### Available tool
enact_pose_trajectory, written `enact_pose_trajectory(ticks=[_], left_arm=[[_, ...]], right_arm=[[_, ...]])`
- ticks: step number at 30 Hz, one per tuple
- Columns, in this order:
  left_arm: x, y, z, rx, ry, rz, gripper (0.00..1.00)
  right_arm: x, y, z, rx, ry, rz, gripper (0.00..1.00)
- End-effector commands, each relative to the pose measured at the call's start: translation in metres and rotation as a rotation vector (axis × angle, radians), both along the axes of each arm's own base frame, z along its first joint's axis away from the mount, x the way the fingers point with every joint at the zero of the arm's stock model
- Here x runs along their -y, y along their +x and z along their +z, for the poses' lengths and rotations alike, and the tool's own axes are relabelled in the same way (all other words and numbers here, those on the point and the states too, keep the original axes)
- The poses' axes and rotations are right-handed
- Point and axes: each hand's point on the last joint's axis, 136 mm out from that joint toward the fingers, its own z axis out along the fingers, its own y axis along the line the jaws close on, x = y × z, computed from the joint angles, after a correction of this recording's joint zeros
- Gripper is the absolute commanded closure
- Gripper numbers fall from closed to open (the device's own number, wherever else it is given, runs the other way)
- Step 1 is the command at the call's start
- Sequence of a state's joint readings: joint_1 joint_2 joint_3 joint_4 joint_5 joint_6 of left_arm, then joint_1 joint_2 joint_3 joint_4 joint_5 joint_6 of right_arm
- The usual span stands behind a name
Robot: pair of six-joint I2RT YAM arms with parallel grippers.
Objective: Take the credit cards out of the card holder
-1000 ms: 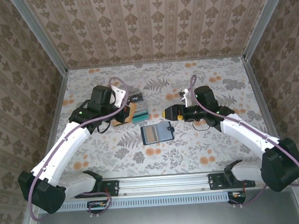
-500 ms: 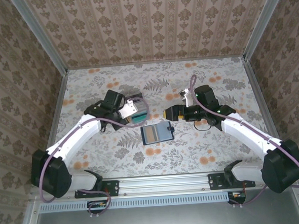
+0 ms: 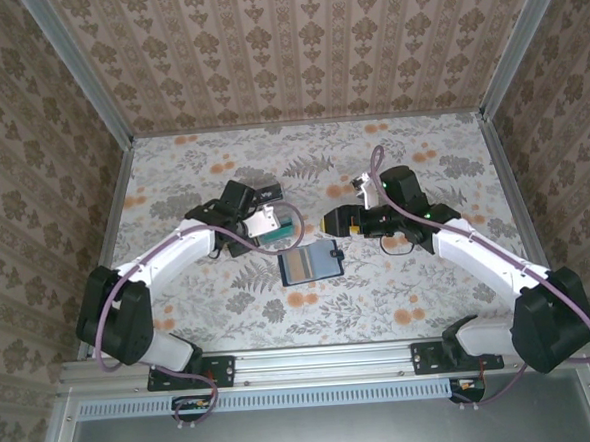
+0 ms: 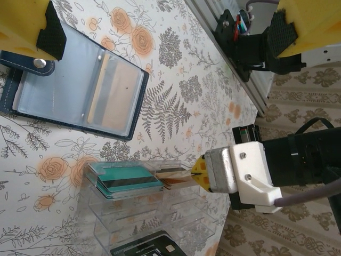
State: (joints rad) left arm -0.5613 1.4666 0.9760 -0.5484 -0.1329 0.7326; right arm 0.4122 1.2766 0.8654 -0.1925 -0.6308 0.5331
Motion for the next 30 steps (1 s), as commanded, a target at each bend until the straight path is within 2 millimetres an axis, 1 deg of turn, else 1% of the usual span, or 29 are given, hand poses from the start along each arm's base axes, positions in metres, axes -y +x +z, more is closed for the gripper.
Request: enact_pose_trajectory(ticks=[1,12,17,19,20,25,27,30], left_arm=[[-0.006,0.004,-0.007,0.019,0.034,-0.017,1.0],[-0.015,0.007,-0.015,0.045,0.069,-0.023,0.99],[-0.016,0.009,-0.014,0.058,0.07,-0.02,0.98],[-0.017,0.01,-0.016,0.059,0.071,-0.019,0.94],[-0.018,0.01,-0.016,0.06,0.072,-0.018,0.9],[-0.017,0.013,-0.014,0.075,0.059,-0.001,0.88],[-0.017,0.014,-0.014,0.078,0.061,-0.001,0.79],[-0.017,0.017,-0.01,0.094,0.056,0.012,0.75]], right_arm=[[0.002,0.006,0.006,0.017,-0.013,-0.007,0.0],[0.001,0.007,0.002,0.005,-0.008,-0.005,0.0],[0.001,0.006,0.002,0.005,-0.005,-0.006,0.0],[0.0,0.006,0.001,0.001,-0.004,-0.006,0.0],[0.0,0.006,0.002,0.003,-0.002,-0.007,0.0],[0.001,0.005,-0.001,-0.005,-0.003,-0.007,0.0],[0.001,0.005,-0.001,-0.007,-0.001,-0.007,0.0],[0.0,0.004,-0.001,-0.011,0.003,-0.006,0.0]])
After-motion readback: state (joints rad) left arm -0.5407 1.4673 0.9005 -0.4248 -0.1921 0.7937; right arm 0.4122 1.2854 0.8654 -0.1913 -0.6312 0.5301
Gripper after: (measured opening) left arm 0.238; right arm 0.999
